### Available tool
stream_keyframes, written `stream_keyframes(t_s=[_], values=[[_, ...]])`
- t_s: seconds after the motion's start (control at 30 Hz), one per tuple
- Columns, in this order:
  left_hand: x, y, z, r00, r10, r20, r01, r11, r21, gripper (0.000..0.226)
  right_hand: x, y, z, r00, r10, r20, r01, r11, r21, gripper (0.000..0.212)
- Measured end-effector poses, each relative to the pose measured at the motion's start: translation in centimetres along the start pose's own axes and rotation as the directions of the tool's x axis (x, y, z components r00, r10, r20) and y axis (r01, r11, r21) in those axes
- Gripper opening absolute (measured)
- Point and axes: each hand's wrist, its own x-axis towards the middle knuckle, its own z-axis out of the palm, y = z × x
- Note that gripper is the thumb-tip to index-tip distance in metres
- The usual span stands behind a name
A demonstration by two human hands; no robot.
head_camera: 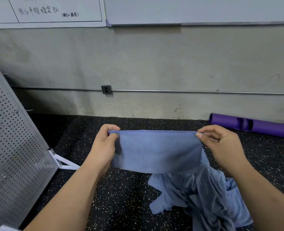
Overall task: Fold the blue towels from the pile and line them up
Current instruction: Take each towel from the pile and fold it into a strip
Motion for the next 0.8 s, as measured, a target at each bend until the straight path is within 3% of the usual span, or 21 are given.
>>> stream_keyframes(t_s=[0.13, 0.43, 0.67, 0.8], values=[[0.6, -0.8, -1.4, 0.995, 0.065, 0.079, -0.069, 0.997, 0.037, 0.023, 0.3, 0.4, -0.9, 0.999, -0.011, 0.042, 0.014, 0.997, -0.072, 0.007], [1.1, -1.4, -3.3, 0.981, 0.175, 0.083, -0.186, 0.969, 0.16, 0.015, 0.4, 1.0, -2.7, 0.981, 0.004, 0.196, 0.033, 0.981, -0.189, 0.01], [1.2, -1.5, -4.2, 0.968, 0.163, 0.19, -0.211, 0.939, 0.271, 0.024, 0.1, 1.1, -3.5, 0.938, 0.022, 0.345, 0.131, 0.9, -0.416, 0.018], [1.1, -1.4, -4.1, 0.955, 0.182, 0.233, -0.255, 0.906, 0.337, 0.036, 0.2, 1.4, -3.8, 0.931, 0.071, 0.359, 0.151, 0.819, -0.554, 0.024]])
